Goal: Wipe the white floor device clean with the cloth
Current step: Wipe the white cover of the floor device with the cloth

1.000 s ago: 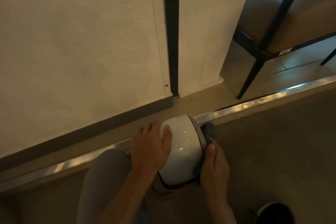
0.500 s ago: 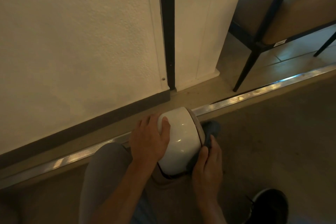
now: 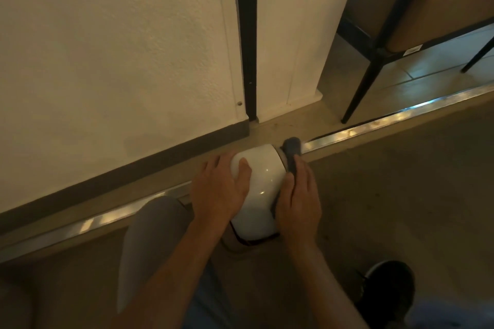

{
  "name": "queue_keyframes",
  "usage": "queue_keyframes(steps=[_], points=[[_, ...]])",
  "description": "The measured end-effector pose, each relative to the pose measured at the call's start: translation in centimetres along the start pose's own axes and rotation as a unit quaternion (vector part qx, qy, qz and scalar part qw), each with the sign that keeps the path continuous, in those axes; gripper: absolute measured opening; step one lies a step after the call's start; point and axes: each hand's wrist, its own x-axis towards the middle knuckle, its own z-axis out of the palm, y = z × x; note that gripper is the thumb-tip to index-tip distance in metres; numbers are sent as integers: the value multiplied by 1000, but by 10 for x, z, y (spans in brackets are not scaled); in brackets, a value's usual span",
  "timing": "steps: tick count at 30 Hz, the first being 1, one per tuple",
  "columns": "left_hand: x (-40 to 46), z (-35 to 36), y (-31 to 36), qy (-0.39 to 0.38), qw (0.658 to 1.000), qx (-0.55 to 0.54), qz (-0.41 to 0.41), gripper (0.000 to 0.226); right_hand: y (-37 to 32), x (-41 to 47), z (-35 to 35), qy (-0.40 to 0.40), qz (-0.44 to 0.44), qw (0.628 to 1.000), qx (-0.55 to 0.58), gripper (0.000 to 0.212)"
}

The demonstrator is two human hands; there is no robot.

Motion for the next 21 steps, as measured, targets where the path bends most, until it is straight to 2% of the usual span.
queue_keyframes(steps=[4, 9, 14, 16, 21], points=[[1, -2, 1, -3, 1000, 1, 10, 55, 28, -46, 3, 46, -20, 998, 29, 51], [0, -3, -1, 2, 1000, 10, 20, 54, 8, 0, 4, 28, -56, 997, 52, 48], [2, 0, -3, 11, 999, 9, 29, 57, -25, 50, 4, -45, -205, 977, -47, 44], [3, -1, -3, 13, 1000, 3, 24, 58, -26, 54, 8, -51, -250, 965, -69, 41], [1, 0, -1, 11, 1000, -7, 20, 56, 15, 4, 6, 33, -234, 971, -47, 47]])
